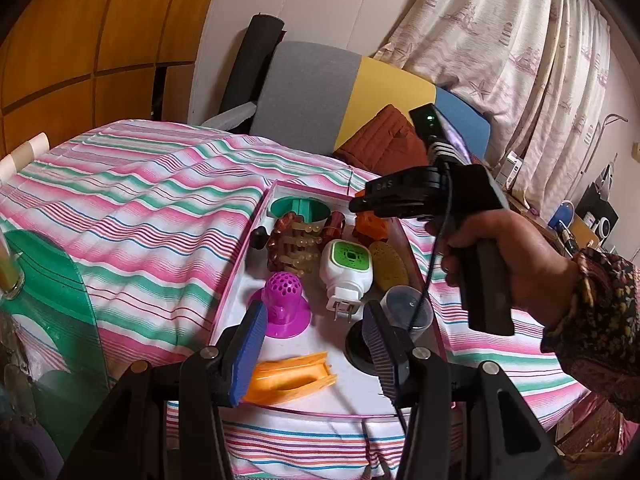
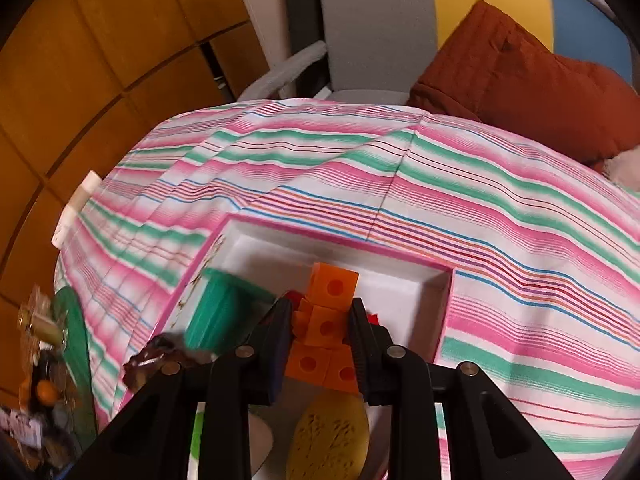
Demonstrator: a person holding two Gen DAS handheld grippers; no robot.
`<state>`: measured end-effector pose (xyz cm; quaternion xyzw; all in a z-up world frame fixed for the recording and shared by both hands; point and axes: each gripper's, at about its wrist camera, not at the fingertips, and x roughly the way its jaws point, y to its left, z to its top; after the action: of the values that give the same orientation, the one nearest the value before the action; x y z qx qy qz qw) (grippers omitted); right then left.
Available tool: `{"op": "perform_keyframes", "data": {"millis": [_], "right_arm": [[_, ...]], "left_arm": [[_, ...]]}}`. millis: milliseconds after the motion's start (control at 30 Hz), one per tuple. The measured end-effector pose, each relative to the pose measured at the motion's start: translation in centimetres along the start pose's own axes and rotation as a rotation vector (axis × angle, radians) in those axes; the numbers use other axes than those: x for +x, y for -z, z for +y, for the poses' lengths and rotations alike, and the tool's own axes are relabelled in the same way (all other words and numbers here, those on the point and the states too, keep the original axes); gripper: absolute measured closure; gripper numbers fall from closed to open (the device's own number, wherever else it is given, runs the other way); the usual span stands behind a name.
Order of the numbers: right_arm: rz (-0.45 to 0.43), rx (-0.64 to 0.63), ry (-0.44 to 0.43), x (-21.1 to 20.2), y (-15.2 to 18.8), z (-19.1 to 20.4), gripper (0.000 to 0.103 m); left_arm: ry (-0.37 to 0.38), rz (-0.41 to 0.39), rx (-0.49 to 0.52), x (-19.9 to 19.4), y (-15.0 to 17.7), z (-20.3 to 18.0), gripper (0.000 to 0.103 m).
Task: Organize rigid objects
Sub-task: 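Lower the orange blocks into the tray and open the right tool, then withdraw both tools up and away from the tray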
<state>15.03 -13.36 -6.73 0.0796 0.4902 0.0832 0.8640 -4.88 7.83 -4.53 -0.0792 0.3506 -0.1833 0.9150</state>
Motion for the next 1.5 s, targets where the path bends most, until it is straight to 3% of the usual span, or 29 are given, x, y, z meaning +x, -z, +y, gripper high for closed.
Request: {"op": "perform_keyframes", "data": {"millis": [400, 700, 1000, 1167, 1500], "right_arm": [[-0.023, -0.014, -0.022, -2.7, 2.1, -0.9, 0.070], [-0.030, -0.102, -0.009, -3.6, 3.9, 1.1, 0.070], [-0.022, -0.219, -0.054, -4.8, 6.2, 4.0, 0.070], [0.005, -0.261, -0.076, -4.6, 7.1, 4.9, 0.062], [-0.038, -0.264, 0.045, -4.4, 6.7, 3.9, 0.059]], "left_arm": [[0.008, 0.003, 0.004, 0.6, -0.3, -0.4, 0.053], [-0.004, 0.009, 0.018, 0.6, -0.4, -1.0, 0.053], [-0.082, 0.024, 0.042, 0.7, -0.6, -1.1, 0.053], [-0.119, 0.028, 0.047, 0.5, -0.8, -1.1, 0.053], [-0.294, 0.035, 0.095, 0.6, -1.3, -1.8, 0.053]]}}
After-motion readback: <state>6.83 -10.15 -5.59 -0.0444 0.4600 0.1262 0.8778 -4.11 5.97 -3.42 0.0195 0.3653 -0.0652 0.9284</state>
